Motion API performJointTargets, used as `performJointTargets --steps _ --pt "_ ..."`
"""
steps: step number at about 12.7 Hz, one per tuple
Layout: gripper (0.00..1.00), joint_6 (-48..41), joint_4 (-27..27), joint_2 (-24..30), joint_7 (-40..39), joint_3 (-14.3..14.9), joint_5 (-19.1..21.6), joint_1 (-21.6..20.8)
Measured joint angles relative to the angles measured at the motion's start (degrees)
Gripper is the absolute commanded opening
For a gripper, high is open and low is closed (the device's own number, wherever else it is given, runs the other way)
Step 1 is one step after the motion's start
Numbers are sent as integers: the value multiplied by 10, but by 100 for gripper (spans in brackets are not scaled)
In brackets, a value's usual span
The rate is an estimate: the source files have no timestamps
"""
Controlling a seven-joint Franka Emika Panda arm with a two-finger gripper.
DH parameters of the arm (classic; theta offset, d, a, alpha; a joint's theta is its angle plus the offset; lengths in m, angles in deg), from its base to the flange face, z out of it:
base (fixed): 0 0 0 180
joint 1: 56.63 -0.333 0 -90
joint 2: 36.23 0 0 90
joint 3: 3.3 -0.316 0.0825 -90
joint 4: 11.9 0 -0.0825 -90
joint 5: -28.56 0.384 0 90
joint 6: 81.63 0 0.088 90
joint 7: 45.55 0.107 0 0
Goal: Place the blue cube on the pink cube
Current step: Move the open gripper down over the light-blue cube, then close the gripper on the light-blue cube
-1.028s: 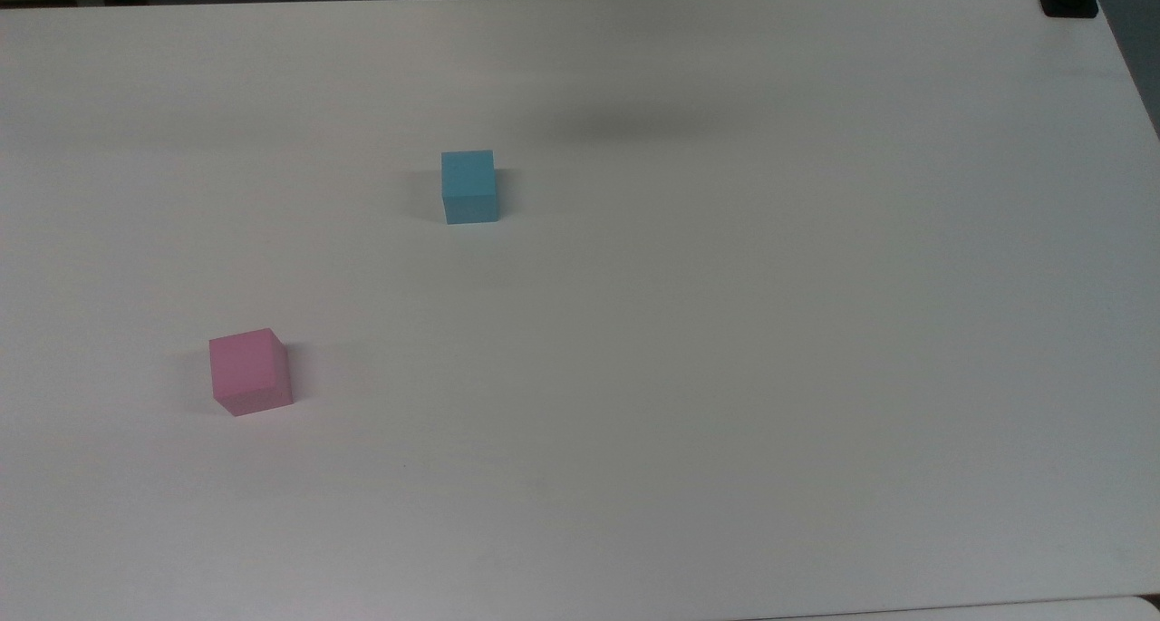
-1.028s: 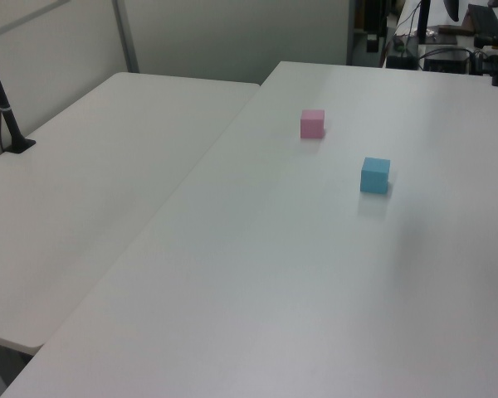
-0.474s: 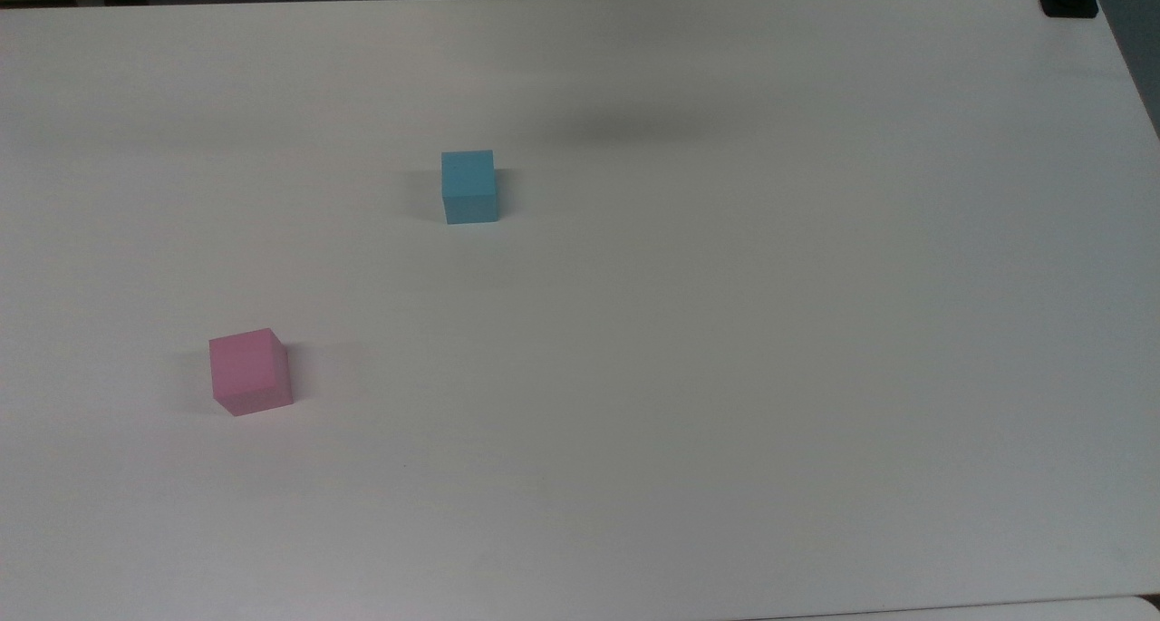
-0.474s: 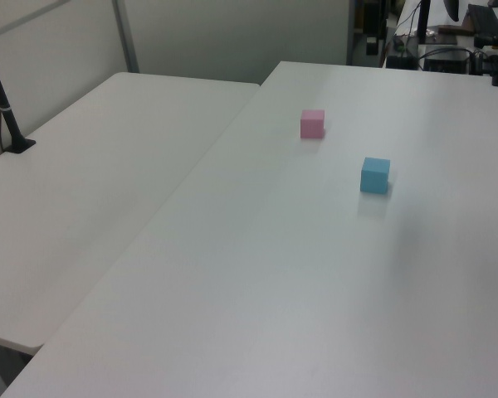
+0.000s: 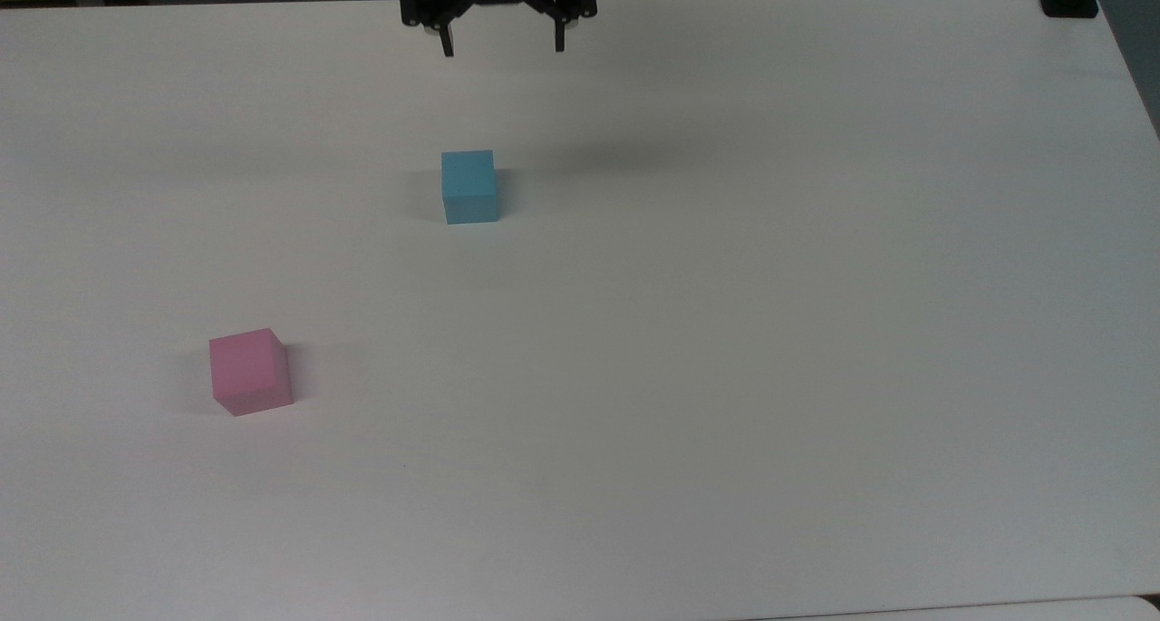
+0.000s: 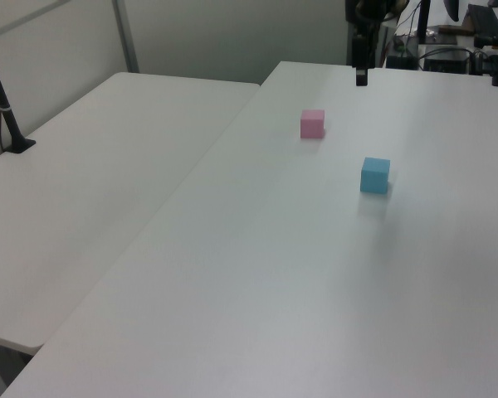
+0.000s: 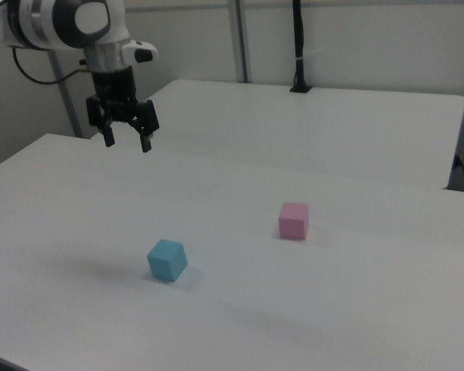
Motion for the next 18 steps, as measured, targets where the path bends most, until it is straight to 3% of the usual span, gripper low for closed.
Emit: performJointTargets --steps 3,9,15,18 --pt "100 15 -34 0 -14 10 -11 0" --pt "100 154 -189 -4 -15 18 -66 0" --pt "100 216 -262 -40 -15 19 -101 -1" --pt "99 240 -269 -63 -15 19 -103 -1"
